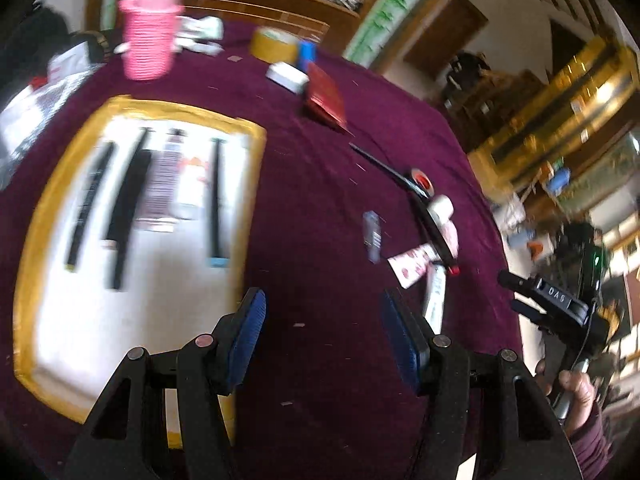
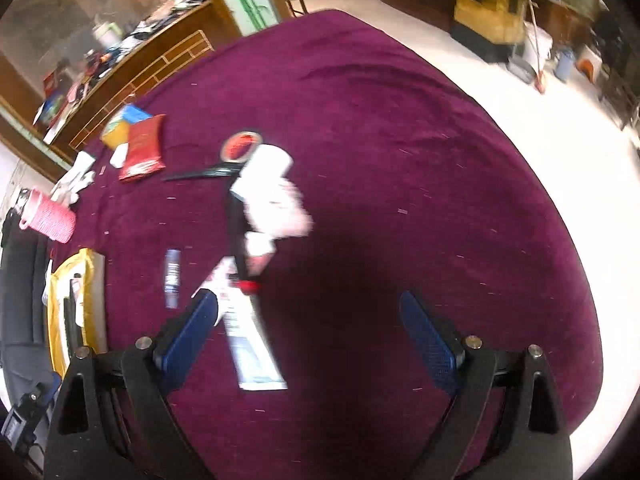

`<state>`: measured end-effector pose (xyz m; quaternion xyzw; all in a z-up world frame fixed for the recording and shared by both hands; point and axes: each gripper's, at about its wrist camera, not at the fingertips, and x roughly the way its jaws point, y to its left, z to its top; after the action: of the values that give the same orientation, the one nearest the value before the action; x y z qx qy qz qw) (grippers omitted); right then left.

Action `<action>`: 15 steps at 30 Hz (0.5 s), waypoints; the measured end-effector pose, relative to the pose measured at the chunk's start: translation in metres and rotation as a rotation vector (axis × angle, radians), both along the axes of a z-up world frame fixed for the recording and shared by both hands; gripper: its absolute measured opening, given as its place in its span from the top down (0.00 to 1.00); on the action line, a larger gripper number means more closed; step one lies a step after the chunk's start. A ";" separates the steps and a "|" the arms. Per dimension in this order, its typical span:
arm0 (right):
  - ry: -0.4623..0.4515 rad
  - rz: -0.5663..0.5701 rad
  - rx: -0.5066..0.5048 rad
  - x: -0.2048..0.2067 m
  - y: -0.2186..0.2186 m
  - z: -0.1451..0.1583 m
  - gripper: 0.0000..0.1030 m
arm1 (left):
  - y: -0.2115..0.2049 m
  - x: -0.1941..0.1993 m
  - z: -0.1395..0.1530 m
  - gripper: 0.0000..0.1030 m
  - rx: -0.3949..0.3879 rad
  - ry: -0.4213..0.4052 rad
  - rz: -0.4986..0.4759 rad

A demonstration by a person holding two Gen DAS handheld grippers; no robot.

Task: Organize objects
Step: 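Grasp the clear blue pen with the left gripper while the right returns to the pile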

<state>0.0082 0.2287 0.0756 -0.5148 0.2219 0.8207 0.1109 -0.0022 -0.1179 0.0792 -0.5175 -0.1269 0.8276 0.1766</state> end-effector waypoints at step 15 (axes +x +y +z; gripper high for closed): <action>-0.014 0.091 -0.022 0.012 0.072 -0.019 0.10 | 0.132 -0.074 -0.058 0.48 -0.266 0.079 -0.085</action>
<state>0.0203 0.3012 0.0570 -0.5311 0.2066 0.8188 0.0693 -0.0758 0.0140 0.0216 -0.5083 0.0132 0.8486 0.1463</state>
